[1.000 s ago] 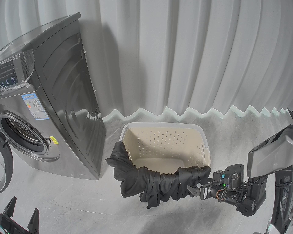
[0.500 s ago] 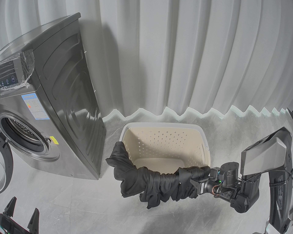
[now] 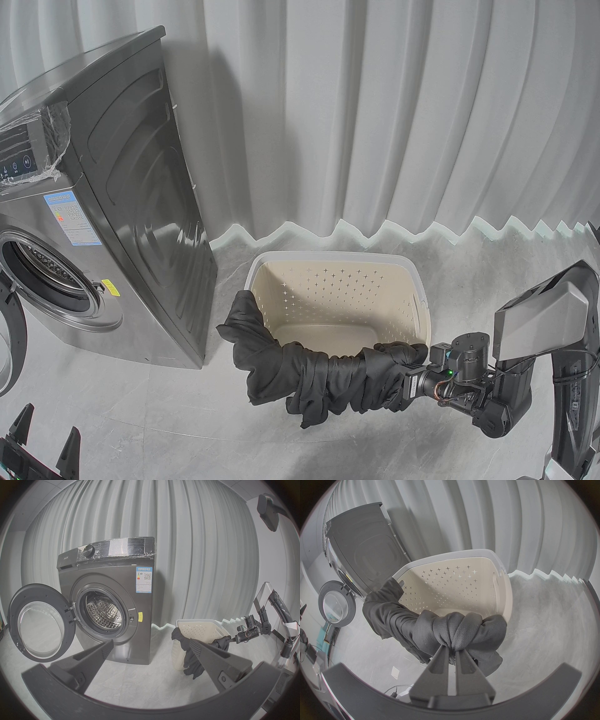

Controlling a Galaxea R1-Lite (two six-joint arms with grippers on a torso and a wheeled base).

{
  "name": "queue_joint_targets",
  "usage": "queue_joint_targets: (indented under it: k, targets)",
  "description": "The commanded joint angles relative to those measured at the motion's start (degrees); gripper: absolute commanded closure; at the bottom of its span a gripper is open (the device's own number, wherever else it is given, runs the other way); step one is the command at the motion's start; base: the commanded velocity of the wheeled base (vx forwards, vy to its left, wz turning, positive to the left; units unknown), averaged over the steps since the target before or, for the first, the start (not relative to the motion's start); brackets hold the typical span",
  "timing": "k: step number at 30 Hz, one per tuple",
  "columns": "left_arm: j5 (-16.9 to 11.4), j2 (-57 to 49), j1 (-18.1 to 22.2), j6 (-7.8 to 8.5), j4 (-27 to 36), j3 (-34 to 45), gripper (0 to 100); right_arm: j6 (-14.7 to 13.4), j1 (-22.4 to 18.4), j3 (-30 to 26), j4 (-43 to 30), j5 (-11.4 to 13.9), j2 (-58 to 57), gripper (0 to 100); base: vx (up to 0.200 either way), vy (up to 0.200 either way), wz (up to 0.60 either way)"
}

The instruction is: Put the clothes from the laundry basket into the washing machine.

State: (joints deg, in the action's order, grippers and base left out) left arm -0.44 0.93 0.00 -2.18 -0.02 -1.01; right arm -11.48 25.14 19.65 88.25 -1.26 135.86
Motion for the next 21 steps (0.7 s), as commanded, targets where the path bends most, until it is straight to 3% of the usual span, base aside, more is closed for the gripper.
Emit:
queue_joint_targets:
  k: [1, 12, 21]
  targets:
    - [0.0, -0.9, 0.0, -0.02, -0.1, 0.9, 0, -0.1, 1.8, -1.7, 0.1, -0.1, -4.2, 100, 0.0, 0.0, 0.0]
    - [0.0, -0.9, 0.0, -0.02, -0.1, 0.9, 0, -0.5, 5.4, -5.9, 0.1, -0.9, -15.1, 100, 0.0, 0.0, 0.0]
    - [0.0, -0.9, 0.0, -0.02, -0.1, 0.9, 0, -0.6, 8.0, -5.1, 0.0, -1.2, -25.6, 100, 0.0, 0.0, 0.0]
